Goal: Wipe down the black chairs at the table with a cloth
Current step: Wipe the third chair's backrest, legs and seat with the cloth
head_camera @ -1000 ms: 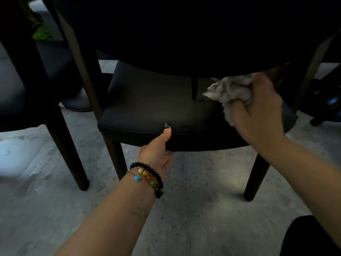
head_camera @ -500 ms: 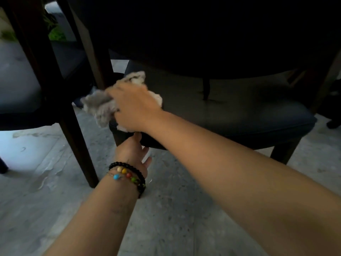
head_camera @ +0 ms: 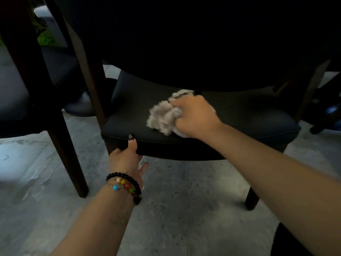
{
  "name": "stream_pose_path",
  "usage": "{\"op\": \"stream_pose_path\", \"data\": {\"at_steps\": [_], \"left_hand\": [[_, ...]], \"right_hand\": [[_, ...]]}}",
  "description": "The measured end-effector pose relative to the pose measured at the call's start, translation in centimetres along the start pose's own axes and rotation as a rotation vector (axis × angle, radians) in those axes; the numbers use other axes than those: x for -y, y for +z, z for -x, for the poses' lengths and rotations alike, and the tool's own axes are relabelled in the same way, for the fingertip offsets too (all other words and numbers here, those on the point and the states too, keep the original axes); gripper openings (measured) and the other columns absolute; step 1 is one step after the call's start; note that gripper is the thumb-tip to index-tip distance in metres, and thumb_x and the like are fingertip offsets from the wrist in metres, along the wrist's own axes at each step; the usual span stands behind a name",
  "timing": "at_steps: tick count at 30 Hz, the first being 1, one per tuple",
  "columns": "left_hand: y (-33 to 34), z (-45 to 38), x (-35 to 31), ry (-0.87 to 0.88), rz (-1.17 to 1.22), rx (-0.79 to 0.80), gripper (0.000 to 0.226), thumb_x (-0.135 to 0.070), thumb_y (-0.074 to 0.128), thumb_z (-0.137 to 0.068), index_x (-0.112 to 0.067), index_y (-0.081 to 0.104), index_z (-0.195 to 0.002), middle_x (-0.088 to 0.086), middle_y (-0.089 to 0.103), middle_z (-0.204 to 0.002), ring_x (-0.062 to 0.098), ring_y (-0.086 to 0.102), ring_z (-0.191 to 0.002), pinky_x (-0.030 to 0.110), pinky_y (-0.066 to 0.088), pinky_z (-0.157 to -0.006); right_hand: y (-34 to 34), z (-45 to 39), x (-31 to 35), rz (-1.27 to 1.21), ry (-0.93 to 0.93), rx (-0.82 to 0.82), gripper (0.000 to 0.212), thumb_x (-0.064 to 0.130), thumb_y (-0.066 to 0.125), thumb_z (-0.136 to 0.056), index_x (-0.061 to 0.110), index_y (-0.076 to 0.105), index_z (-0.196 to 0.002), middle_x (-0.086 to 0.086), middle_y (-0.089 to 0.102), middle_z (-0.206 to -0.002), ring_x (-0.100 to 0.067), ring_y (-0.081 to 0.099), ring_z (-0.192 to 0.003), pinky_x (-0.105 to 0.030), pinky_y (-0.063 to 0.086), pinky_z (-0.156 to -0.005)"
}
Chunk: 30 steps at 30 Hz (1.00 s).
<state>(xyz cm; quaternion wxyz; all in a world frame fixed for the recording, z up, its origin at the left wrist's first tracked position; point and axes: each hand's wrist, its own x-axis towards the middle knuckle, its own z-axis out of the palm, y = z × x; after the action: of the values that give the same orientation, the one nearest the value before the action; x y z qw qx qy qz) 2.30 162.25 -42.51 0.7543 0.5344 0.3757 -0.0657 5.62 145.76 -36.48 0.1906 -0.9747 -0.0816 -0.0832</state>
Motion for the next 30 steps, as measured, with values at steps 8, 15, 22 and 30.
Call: {"op": "stream_pose_path", "data": {"at_steps": [8,15,22,30], "left_hand": [[1.6,0.4,1.2,0.003,0.061,0.060,0.057,-0.045,0.040,-0.101,-0.038,0.015,-0.152,0.002,0.057,-0.126,0.025,0.060,-0.097,0.052,0.052,-0.084],[0.8,0.0,1.1,-0.094,0.020,0.240,0.104,-0.040,0.076,-0.080,-0.045,-0.002,-0.149,0.007,0.051,-0.132,0.031,0.062,-0.095,0.057,0.052,-0.080],[1.6,-0.3,1.3,-0.100,-0.026,0.209,0.093,-0.033,0.074,-0.084,-0.037,0.011,-0.152,0.003,0.050,-0.137,0.029,0.060,-0.104,0.045,0.055,-0.073],[1.5,-0.7,1.1,-0.054,-0.057,0.195,0.091,-0.032,0.074,-0.083,-0.036,0.014,-0.152,0.005,0.054,-0.132,0.029,0.063,-0.094,0.043,0.053,-0.075]], "right_hand": [[2.9,-1.8,4.4,0.152,-0.225,-0.016,0.034,0.017,0.058,-0.085,0.022,0.061,-0.119,-0.005,0.062,-0.122,-0.029,0.058,-0.113,-0.036,0.048,-0.086],[-4.7,3.9,-8.2,0.111,-0.013,0.035,0.052,0.008,0.061,-0.073,0.030,0.069,-0.119,-0.009,0.071,-0.110,-0.031,0.064,-0.105,-0.040,0.054,-0.084],[0.3,-0.2,-1.5,-0.038,0.124,-0.095,0.023,0.010,0.064,-0.074,0.019,0.071,-0.093,-0.005,0.070,-0.092,-0.028,0.066,-0.094,-0.027,0.050,-0.064],[-1.7,3.4,-4.2,0.167,-0.152,-0.039,0.034,0.026,0.058,-0.085,0.031,0.065,-0.118,-0.003,0.067,-0.118,-0.028,0.060,-0.112,-0.034,0.044,-0.079]]}}
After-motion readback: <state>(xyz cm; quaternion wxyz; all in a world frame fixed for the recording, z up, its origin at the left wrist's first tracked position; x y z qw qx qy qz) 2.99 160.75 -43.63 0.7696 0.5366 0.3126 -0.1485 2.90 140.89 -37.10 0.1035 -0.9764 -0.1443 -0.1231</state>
